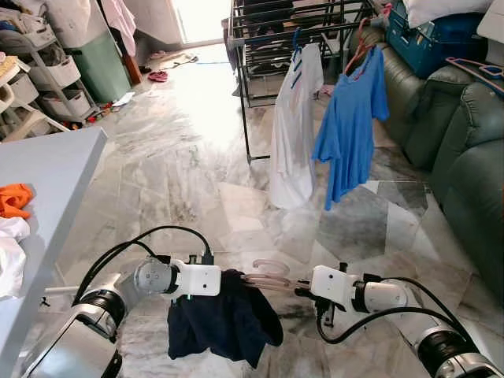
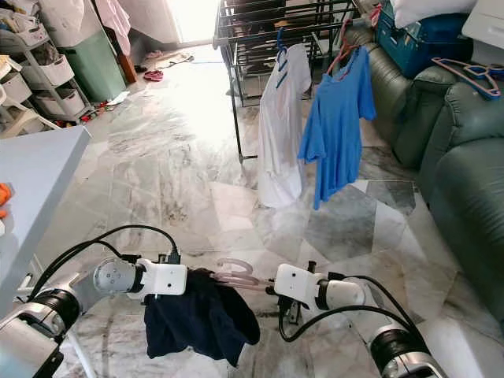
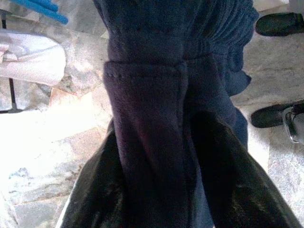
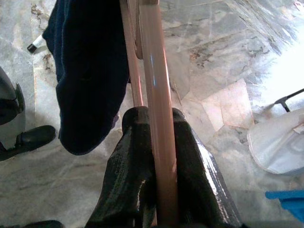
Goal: Hang hanger
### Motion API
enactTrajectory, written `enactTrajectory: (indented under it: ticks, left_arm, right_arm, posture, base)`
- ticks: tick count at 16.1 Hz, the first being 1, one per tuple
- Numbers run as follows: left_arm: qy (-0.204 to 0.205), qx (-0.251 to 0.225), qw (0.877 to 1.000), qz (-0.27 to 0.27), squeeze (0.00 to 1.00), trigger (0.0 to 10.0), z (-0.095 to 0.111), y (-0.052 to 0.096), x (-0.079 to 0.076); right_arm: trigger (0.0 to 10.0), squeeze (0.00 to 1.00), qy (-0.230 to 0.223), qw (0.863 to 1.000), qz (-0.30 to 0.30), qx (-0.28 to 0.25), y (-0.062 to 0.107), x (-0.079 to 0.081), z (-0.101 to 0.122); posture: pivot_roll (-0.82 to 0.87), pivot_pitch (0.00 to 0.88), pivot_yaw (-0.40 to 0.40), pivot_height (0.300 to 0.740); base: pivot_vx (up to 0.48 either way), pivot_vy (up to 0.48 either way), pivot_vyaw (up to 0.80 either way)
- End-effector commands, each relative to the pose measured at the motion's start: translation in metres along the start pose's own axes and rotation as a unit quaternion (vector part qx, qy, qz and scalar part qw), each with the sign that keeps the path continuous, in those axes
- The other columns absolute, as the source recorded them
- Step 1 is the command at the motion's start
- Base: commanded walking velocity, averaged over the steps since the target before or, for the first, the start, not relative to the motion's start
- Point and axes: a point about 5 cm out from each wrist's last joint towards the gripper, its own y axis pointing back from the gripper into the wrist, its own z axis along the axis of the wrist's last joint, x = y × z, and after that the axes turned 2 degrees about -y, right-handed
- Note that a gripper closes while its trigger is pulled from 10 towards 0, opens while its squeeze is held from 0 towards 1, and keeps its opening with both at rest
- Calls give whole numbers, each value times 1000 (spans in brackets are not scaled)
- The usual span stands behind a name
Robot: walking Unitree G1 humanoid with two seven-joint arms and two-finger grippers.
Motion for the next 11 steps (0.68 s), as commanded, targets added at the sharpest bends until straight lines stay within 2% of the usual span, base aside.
enactTrajectory:
  ticks: [1, 3, 4, 5, 11]
  left_arm:
    - [2, 3, 1000, 1, 1000, 10000, -2, 3, 2]
    - [-10, 10, 1000, 3, 1000, 10000, -3, 4, 3]
    - [-10, 13, 1000, -6, 765, 10000, -4, 4, 2]
    - [-8, 13, 1000, -9, 0, 10000, -4, 4, 2]
    - [-3, 20, 1000, -18, 0, 10000, -4, 5, 5]
  right_arm:
    - [0, 0, 7, 1000, -3, -16, -4, -2, 8]
    - [0, 0, 7, 1000, -3, -14, -4, -2, 8]
    - [0, 0, 7, 1000, -3, -14, -4, -2, 7]
    - [0, 0, 7, 1000, -2, -13, -4, -2, 7]
    - [0, 0, 4, 1000, 8, -10, -6, 3, 5]
  posture:
    - [-188, 0, 148, 740]
    - [-187, 0, 147, 740]
    - [-187, 0, 147, 740]
    - [-187, 0, 147, 740]
    - [-187, 0, 145, 740]
  base:
    - [0, 0, 0]
    - [0, 0, 0]
    - [0, 0, 0]
    - [0, 0, 0]
    - [0, 0, 0]
